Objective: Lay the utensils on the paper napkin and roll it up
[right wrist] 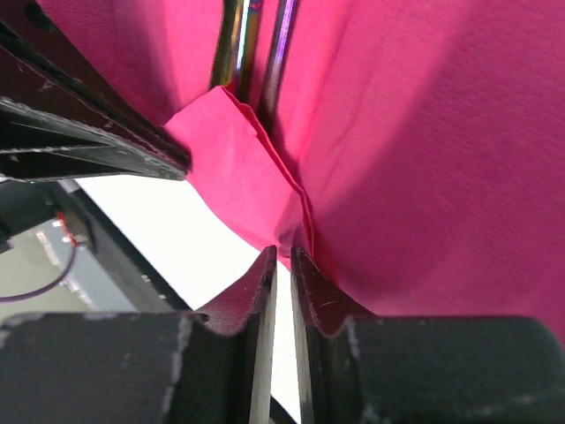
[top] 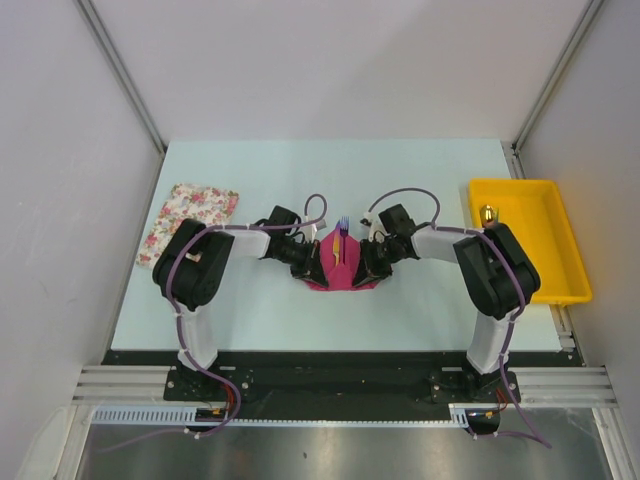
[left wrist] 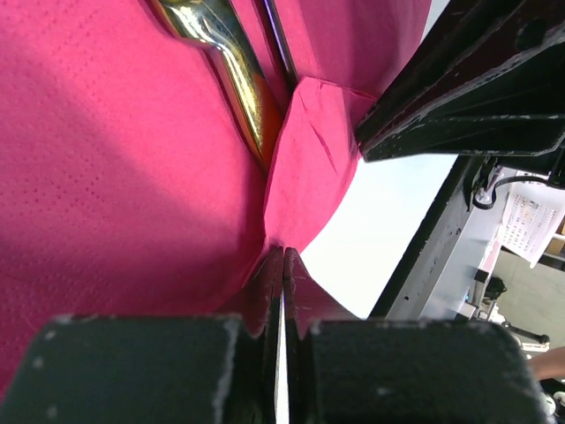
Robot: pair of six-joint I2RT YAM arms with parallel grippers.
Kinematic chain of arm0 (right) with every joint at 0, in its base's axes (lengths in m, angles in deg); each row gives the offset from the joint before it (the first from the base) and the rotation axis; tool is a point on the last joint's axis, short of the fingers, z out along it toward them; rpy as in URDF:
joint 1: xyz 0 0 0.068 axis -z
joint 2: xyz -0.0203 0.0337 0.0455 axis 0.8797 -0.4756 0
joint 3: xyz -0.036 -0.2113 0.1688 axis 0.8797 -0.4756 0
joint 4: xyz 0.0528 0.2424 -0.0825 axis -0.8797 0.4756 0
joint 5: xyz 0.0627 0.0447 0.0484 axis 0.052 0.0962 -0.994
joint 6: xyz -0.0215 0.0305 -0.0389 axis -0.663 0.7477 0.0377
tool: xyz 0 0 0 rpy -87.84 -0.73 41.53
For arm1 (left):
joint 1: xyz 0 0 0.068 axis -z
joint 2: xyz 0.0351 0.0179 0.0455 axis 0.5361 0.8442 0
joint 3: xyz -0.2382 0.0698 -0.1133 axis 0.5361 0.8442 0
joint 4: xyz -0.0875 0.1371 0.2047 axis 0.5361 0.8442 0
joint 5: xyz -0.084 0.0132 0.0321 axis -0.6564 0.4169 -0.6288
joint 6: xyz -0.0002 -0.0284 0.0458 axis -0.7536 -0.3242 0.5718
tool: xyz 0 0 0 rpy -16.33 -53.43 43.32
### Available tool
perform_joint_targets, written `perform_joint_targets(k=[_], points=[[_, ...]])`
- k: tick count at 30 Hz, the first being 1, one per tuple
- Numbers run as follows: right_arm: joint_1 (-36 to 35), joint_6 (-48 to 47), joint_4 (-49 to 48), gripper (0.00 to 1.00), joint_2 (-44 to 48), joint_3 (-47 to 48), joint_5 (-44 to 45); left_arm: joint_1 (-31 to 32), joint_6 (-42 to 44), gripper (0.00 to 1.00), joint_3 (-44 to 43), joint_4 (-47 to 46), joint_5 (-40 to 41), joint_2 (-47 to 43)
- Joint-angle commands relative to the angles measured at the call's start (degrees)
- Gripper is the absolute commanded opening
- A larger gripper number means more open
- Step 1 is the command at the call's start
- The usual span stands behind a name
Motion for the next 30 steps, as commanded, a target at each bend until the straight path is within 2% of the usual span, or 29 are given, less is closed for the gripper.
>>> perform_joint_targets(k=[1, 16, 18, 20, 22, 27, 30], points=[[0.4, -6.5, 4.6, 0.17, 3.1, 0.3, 8.8, -0.6, 1.2, 0.00, 0.1, 1.1, 5.8, 1.8], [-1.6, -11.7, 8.5, 0.18, 8.5, -1.8, 12.6, -1.1, 1.2, 0.00, 0.1, 1.1, 5.9, 1.3], [-0.3, -11.1, 9.1, 0.21, 10.0, -1.1, 11.1, -1.1, 1.3, 0.00, 0.1, 1.3, 5.9, 1.0], [1.0, -10.5, 9.4, 0.30, 11.3, 0.0, 9.6, -1.1, 1.4, 0.00, 0.1, 1.3, 5.9, 0.8], [3.0, -10.3, 9.6, 0.34, 12.9, 0.9, 8.5, -1.1, 1.4, 0.00, 0.2, 1.2, 5.8, 0.6], [3.8, -7.5, 7.2, 0.33, 15.3, 1.4, 3.8, -1.1, 1.1, 0.00, 0.5, 0.1, 5.5, -0.1], [2.6, -4.1, 4.0, 0.29, 15.6, 1.3, 0.7, -1.1, 1.1, 0.00, 0.3, 0.4, 5.1, 0.2]])
